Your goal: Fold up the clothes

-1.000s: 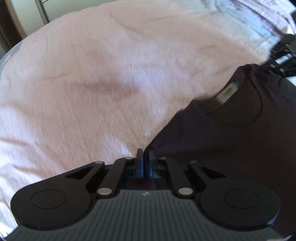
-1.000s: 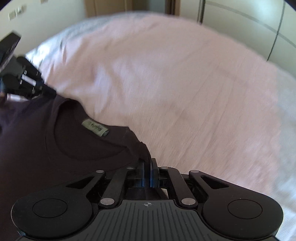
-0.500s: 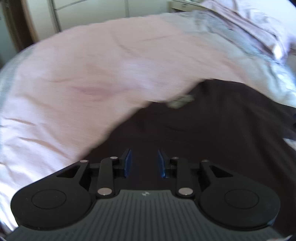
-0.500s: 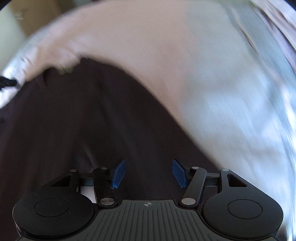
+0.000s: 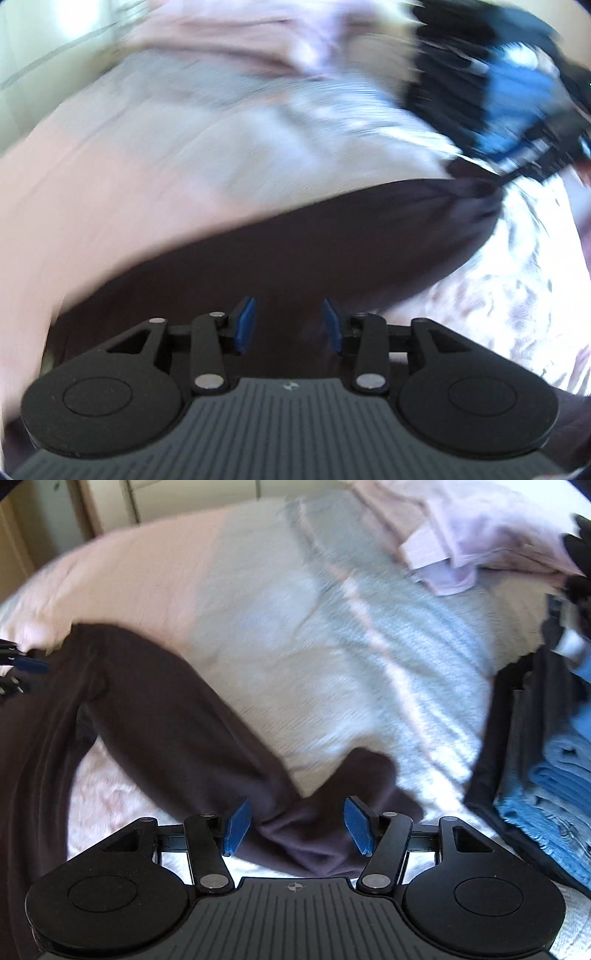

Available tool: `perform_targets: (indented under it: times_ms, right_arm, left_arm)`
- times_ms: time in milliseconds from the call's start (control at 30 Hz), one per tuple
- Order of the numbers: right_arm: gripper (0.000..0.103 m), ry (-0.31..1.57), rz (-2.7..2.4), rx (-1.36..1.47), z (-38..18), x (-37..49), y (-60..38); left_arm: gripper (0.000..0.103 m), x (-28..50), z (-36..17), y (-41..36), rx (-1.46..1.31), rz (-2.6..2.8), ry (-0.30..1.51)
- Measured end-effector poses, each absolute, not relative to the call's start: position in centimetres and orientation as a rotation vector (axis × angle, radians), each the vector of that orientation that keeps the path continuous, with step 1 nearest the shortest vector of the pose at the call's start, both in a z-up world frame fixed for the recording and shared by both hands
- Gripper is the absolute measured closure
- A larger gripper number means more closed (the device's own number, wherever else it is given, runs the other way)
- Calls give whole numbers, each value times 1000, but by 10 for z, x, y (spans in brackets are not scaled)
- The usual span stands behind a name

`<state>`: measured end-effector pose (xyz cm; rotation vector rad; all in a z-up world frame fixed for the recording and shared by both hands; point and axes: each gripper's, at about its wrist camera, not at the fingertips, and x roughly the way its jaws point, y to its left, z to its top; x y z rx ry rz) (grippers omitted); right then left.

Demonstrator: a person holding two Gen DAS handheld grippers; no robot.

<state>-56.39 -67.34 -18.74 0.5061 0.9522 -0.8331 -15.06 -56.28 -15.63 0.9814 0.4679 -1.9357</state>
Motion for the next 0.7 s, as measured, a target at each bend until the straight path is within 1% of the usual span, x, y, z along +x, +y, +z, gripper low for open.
perform_targets:
  times_ms: [100, 167, 333, 433, 567, 633, 700]
  right_arm:
    - [43, 1007, -821, 445, -194, -570, -688]
    - [43, 1062, -750, 349, -198, -567, -694]
    - [43, 1147, -503, 85, -193, -552, -685]
    - [43, 1241, -378, -63, -203, -540, -692]
    - [43, 1217, -394, 58, -209, -535, -736]
    - [43, 1256, -370, 65, -223, -530, -750]
    - [44, 1309, -297, 87, -241, -524, -757]
  left_arm:
    - [63, -200, -164, -590, 1133, -2048, 264]
    - [63, -230, -172, -605, 1234, -2112, 125]
    - [63, -276, -212, -636, 1444, -2185, -107]
    - [63, -286, -232, -645, 1533, -2187, -129]
    - [68, -286, -245, -647, 1569, -2193, -91]
    - [77, -284, -248, -644, 1577, -2194, -79]
    - [84, -284, -249, -642, 1591, -2196, -60]
